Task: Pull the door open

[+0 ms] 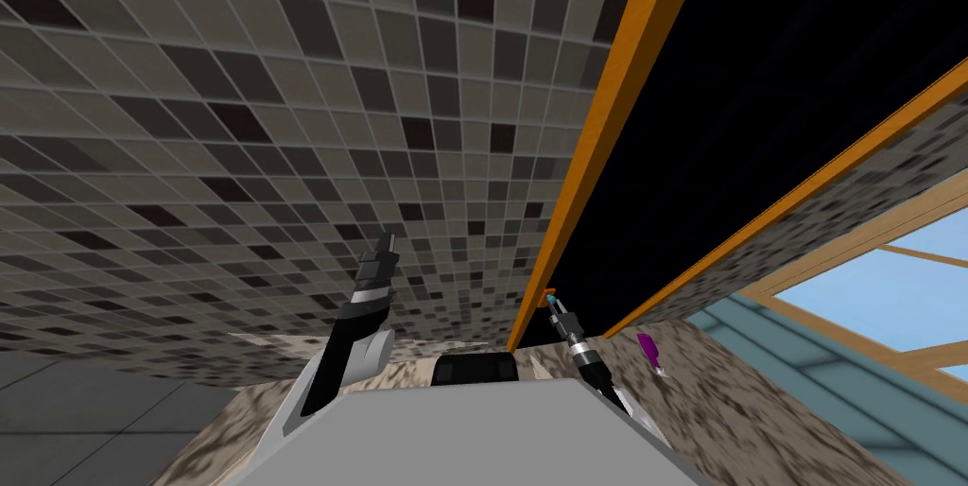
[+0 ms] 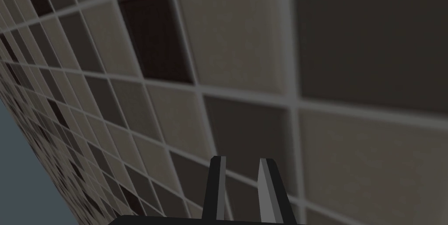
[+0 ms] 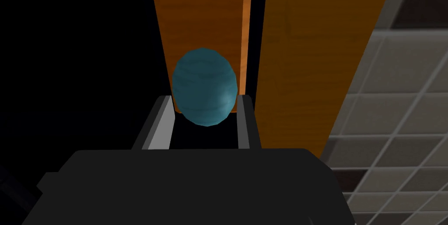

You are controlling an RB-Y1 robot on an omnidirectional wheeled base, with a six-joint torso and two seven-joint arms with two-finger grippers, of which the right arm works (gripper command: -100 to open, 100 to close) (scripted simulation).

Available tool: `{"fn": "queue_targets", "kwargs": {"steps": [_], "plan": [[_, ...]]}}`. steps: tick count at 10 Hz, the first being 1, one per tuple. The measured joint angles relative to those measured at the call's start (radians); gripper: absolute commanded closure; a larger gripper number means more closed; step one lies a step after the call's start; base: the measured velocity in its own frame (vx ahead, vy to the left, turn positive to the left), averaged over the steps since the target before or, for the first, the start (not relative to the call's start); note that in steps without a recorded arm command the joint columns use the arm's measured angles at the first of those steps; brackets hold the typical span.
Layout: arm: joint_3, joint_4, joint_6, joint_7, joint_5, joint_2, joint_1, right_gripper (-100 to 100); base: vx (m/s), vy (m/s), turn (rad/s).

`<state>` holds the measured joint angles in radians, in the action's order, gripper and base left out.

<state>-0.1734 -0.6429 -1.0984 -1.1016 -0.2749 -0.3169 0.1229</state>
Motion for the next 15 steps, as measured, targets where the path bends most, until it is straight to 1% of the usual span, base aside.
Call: {"fn": "queue_targets", "kwargs": {"steps": [4, 5, 11, 15], "plan": [[0.0, 0.0, 0.0, 0.0, 0.0, 0.0, 0.0, 100, -0.011, -0.005, 0.018], [0.001, 0.0, 0.001, 0.014, 0.007, -0.001, -0.001, 100, -0.056, -0.029, 0.052], [0.016, -0.001, 0.009, 0.135, 0.052, -0.001, -0.011, 100, -0.052, -0.024, 0.063], [0.03, 0.0, 0.019, 0.238, 0.088, 0.001, -0.014, 100, -0.058, -0.024, 0.069]]}}
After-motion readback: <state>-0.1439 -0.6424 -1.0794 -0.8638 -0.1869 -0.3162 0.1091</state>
